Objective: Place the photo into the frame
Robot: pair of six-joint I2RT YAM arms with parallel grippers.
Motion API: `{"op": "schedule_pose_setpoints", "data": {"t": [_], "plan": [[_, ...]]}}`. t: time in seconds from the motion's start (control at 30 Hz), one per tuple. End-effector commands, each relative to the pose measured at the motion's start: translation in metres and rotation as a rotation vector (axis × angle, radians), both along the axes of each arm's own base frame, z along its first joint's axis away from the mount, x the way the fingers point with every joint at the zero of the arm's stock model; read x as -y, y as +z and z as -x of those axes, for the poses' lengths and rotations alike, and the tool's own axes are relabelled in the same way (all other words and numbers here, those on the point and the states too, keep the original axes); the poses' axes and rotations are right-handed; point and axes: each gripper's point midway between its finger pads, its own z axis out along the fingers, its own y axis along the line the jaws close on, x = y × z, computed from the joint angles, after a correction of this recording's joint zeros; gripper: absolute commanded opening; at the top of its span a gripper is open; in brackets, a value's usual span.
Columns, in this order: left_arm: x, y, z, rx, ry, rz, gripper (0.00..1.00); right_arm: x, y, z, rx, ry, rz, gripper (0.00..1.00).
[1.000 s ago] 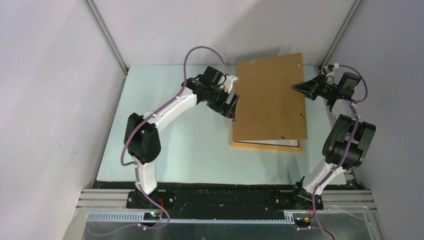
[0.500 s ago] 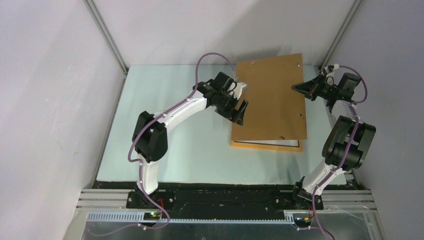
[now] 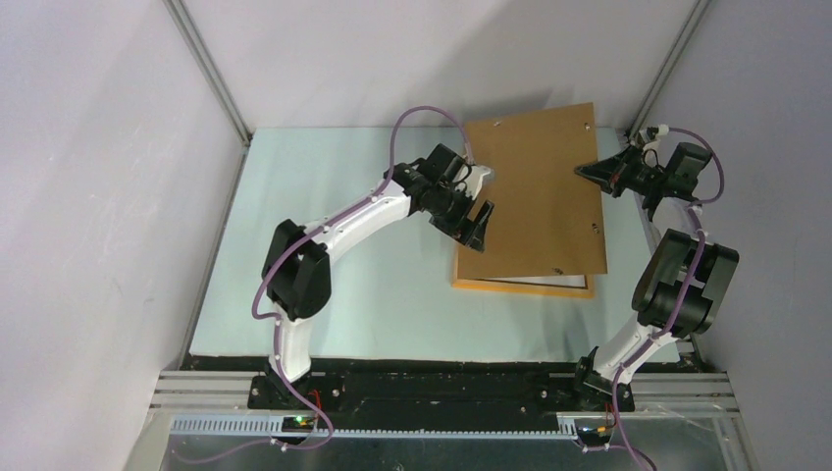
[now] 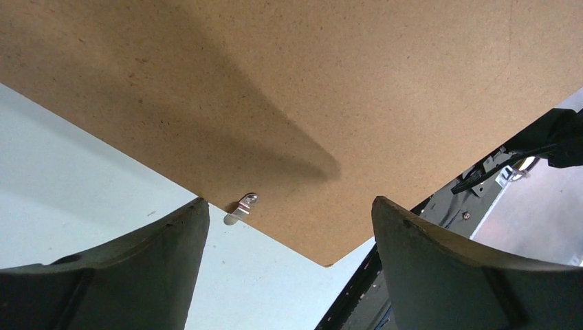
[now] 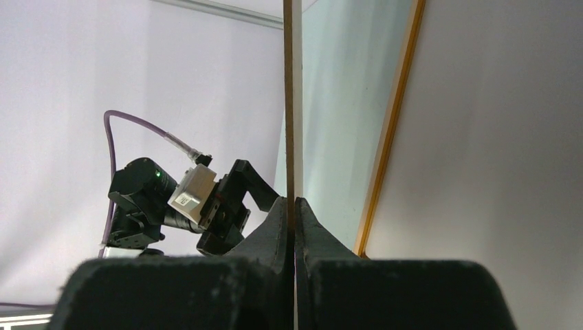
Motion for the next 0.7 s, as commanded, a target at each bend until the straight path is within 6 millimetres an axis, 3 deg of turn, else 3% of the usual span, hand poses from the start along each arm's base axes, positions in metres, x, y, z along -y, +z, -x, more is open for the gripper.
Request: {"op": "schedule_pose_setpoints", "data": {"t": [0.0, 0.23, 0.67], "plan": [[0.016, 0.023, 0.017, -0.002, -0.05, 0.077, 0.91, -0.001, 0.028, 0.007, 0.076, 0.018, 0.01, 0.0], [0.02, 0.026, 0.036, -0.007, -0.091, 0.081, 0.91, 0.003, 0.028, 0.004, 0.085, 0.0, 0.017, 0.0], [0.015, 0.026, 0.045, -0.003, -0.113, 0.078, 0.91, 0.015, 0.023, 0.001, 0.083, -0.032, 0.026, 0.0]]}}
